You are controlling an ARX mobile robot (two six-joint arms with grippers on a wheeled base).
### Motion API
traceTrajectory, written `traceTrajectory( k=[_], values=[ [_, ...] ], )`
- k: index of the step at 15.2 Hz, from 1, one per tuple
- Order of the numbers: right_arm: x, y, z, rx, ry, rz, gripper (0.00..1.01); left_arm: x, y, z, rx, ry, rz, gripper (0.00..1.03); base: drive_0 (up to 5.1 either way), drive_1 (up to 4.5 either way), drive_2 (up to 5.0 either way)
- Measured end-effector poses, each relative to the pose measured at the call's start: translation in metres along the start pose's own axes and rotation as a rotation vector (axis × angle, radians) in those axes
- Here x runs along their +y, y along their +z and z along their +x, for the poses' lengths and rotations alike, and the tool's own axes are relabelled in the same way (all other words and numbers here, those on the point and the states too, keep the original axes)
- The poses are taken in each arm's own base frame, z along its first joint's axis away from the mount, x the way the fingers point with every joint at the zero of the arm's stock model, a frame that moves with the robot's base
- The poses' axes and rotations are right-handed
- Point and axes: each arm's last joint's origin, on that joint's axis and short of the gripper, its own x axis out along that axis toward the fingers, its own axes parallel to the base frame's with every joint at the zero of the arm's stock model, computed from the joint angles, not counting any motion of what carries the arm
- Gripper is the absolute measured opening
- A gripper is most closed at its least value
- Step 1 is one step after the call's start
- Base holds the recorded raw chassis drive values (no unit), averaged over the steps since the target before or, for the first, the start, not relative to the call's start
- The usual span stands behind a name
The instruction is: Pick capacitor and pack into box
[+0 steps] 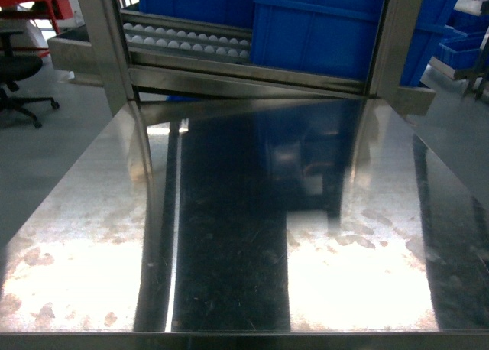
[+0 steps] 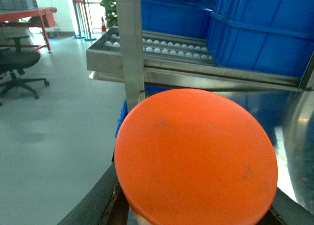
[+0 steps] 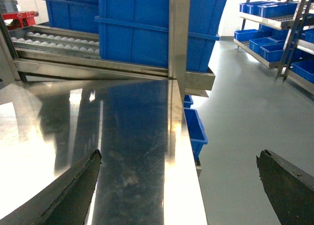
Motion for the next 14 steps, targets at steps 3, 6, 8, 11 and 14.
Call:
traceTrajectory(
  k=[3, 6, 8, 11, 14],
  values=[
    [0.000, 0.000, 0.000, 0.000, 0.000, 0.000, 0.98, 0.012, -0.012, -0.015, 0.010, -0.006, -0.001, 0.46, 0.0, 0.00, 0.0],
    [0.000, 0.000, 0.000, 0.000, 0.000, 0.000, 0.98, 0.013, -0.017, -0.027, 0.006, -0.002, -0.003, 0.46, 0.0, 0.00, 0.0],
    [0.000, 0.000, 0.000, 0.000, 0.000, 0.000, 0.98, 0.013, -0.021, -0.033, 0.013, -0.003, -0.003, 0.46, 0.0, 0.00, 0.0],
    [0.000, 0.000, 0.000, 0.000, 0.000, 0.000, 0.98, 0.013, -0.023, -0.039, 0.005, -0.002, -0.003, 0.46, 0.0, 0.00, 0.0],
    [0.000, 0.000, 0.000, 0.000, 0.000, 0.000, 0.98, 0.013, -0.029, -0.049, -0.005, -0.003, -0.003, 0.46, 0.0, 0.00, 0.0]
  ],
)
